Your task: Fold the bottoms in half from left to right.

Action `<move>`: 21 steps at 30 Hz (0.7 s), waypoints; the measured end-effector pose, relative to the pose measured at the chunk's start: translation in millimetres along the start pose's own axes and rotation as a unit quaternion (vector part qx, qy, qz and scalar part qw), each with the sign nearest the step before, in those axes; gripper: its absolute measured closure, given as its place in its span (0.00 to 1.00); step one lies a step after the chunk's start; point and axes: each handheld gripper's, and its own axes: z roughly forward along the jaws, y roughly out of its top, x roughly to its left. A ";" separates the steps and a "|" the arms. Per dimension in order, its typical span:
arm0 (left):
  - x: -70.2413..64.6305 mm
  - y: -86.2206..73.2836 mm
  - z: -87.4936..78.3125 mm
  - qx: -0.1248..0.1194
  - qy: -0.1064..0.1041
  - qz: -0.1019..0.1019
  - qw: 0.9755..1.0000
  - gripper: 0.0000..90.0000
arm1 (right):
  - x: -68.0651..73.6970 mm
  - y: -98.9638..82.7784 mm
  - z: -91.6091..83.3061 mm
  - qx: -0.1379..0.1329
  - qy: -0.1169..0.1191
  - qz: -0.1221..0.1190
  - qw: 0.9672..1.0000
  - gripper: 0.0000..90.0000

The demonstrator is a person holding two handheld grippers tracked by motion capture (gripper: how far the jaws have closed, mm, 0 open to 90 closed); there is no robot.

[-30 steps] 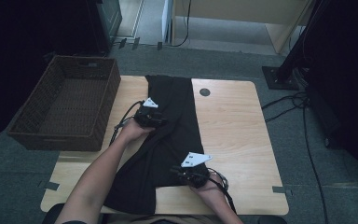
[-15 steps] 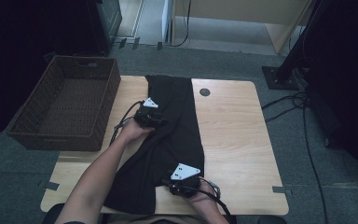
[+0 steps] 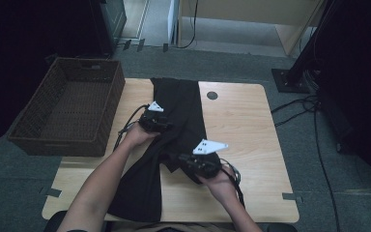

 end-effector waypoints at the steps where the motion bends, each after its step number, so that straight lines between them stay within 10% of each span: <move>1: -0.1 0.1 0.0 0.000 0.001 0.001 1.000 0.62 | -8.7 3.9 2.1 -0.001 -0.006 0.005 1.000 0.96; 11: 1.2 -1.1 -0.3 -0.004 -0.004 -0.003 1.000 0.62 | -96.7 5.1 47.1 0.045 -0.060 0.079 0.994 0.76; 21: 0.6 -0.8 -0.1 -0.003 -0.002 -0.005 1.000 0.62 | -76.6 3.7 32.5 0.020 -0.034 0.067 0.997 0.66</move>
